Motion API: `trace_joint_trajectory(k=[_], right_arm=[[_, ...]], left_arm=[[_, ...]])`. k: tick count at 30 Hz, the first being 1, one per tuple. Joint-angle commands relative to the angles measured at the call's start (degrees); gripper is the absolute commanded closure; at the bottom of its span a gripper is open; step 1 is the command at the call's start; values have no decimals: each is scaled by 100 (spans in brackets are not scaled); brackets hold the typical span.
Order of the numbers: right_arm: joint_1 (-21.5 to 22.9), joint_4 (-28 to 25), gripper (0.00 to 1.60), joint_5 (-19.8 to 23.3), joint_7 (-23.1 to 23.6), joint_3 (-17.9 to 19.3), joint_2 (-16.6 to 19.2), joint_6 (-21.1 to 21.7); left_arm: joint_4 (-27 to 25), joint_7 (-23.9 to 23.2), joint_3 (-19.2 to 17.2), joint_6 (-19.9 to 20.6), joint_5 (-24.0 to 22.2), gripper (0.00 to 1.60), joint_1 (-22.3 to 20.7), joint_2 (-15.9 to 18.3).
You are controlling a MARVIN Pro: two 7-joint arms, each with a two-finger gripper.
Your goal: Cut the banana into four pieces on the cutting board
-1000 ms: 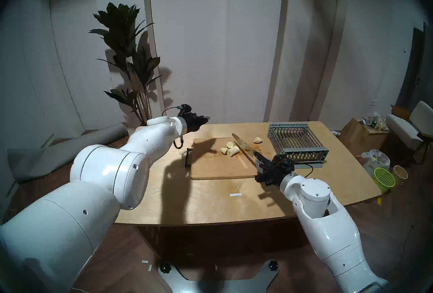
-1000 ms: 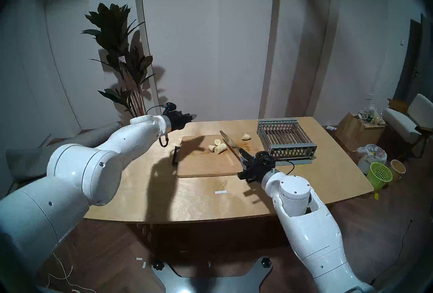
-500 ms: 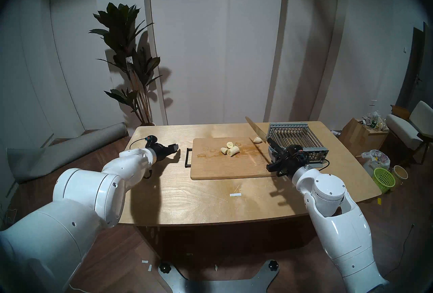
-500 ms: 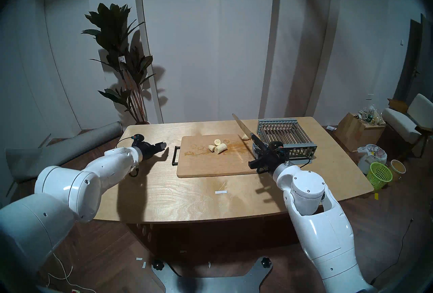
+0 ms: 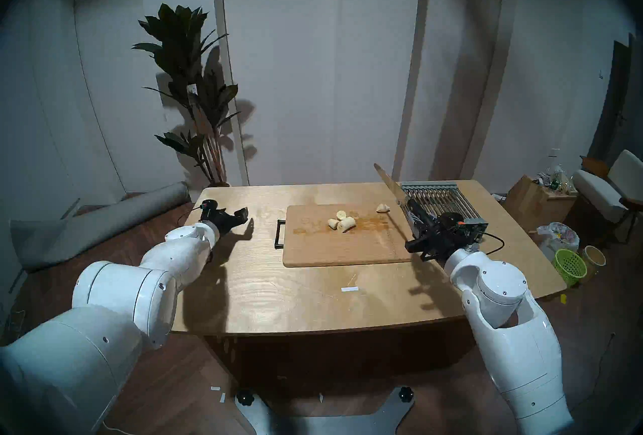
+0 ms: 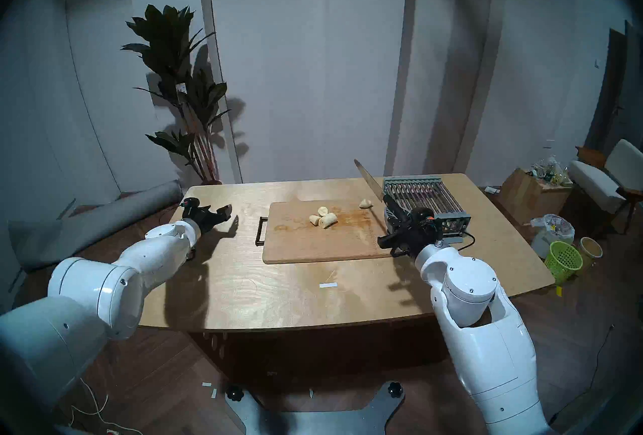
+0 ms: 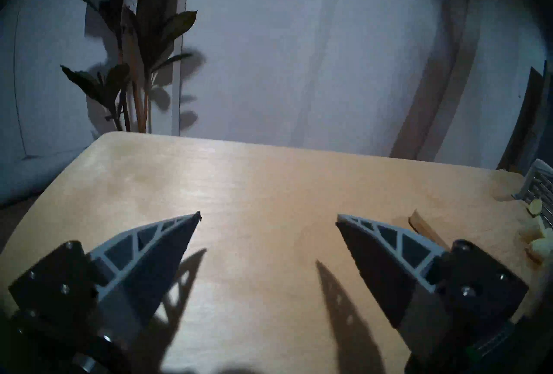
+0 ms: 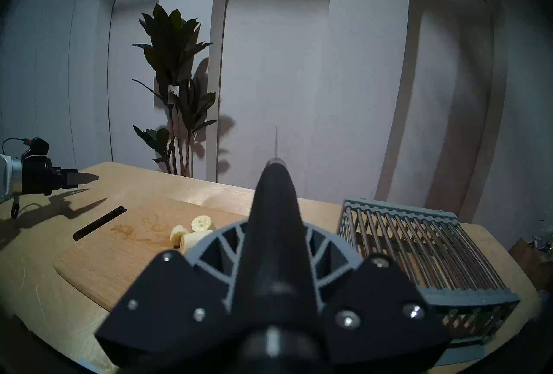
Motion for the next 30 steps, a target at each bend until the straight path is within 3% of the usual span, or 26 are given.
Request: trace_joint_trajectory(k=[1, 11, 30], right_arm=[[-23, -141, 160, 39, -15, 60, -18, -57], [9, -246, 160, 166, -62, 174, -23, -60], [262, -827, 160, 615, -172, 796, -1, 104]], left_arm=[[-258, 37, 92, -560, 94, 0, 55, -173], [-472, 319, 198, -1338, 274, 0, 175, 33], [-817, 890, 277, -2529, 513, 0, 496, 223]])
